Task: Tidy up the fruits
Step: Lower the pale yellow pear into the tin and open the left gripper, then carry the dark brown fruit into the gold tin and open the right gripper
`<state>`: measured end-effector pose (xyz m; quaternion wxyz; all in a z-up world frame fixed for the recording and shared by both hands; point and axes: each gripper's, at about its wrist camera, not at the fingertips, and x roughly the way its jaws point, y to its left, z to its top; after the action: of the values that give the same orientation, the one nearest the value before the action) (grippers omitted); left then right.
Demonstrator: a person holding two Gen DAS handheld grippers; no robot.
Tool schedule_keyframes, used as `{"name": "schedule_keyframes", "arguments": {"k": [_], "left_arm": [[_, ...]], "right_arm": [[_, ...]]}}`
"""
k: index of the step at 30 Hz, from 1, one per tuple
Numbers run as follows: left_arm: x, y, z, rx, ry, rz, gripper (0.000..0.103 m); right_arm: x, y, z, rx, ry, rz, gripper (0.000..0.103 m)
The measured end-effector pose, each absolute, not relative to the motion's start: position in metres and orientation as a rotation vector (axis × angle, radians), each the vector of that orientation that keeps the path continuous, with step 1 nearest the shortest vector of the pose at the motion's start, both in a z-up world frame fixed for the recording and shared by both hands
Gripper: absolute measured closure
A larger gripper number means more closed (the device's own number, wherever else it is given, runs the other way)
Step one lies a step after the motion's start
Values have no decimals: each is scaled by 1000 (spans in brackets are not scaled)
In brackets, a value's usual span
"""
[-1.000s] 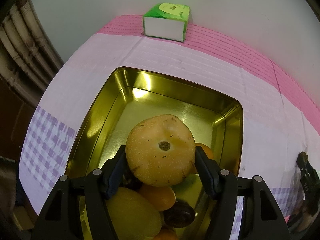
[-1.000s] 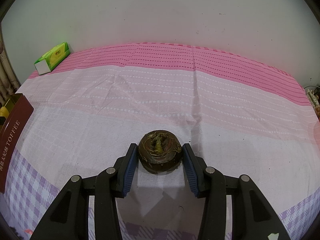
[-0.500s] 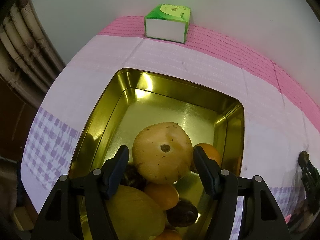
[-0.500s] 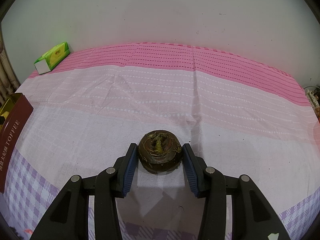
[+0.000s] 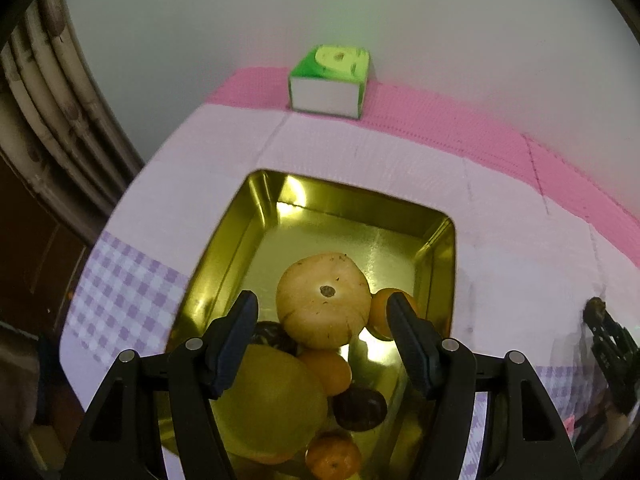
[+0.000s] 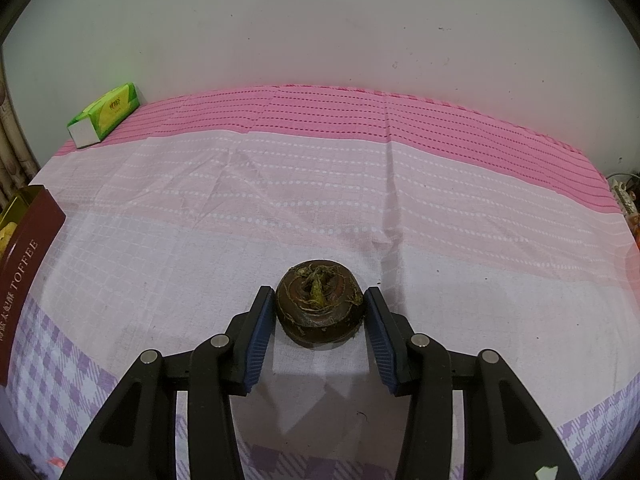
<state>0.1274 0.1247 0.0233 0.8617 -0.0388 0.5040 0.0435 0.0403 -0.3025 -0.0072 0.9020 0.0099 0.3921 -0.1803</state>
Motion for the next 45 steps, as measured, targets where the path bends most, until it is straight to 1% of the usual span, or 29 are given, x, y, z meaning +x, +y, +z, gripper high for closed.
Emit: {"name": "schedule_keyframes", "arguments": {"k": [6,10,20,22,30,38,45], "left_arm": [[106,137,44,-18,982,155,32],[90,152,49,-6,961,194,32],[61,171,36,-12,957,239,30],[57,172,36,-16,950,235,28],[46,176,40,-42,925,206,26],[41,187,42,-85,918,215,26],[37,201,41,-135,928,246,26]], "right_arm": [[41,-303,-7,25,810,-381,60],[41,-303,-7,28,808,-387,61],[42,-302,-6,28,812,-402,62],[42,-301,-6,29,815,-405,62],[40,-290,2,14,818,-415,62],[41,-247,24,-27,794,-317,62],[48,-178,37,-93,789,-160,62]]}}
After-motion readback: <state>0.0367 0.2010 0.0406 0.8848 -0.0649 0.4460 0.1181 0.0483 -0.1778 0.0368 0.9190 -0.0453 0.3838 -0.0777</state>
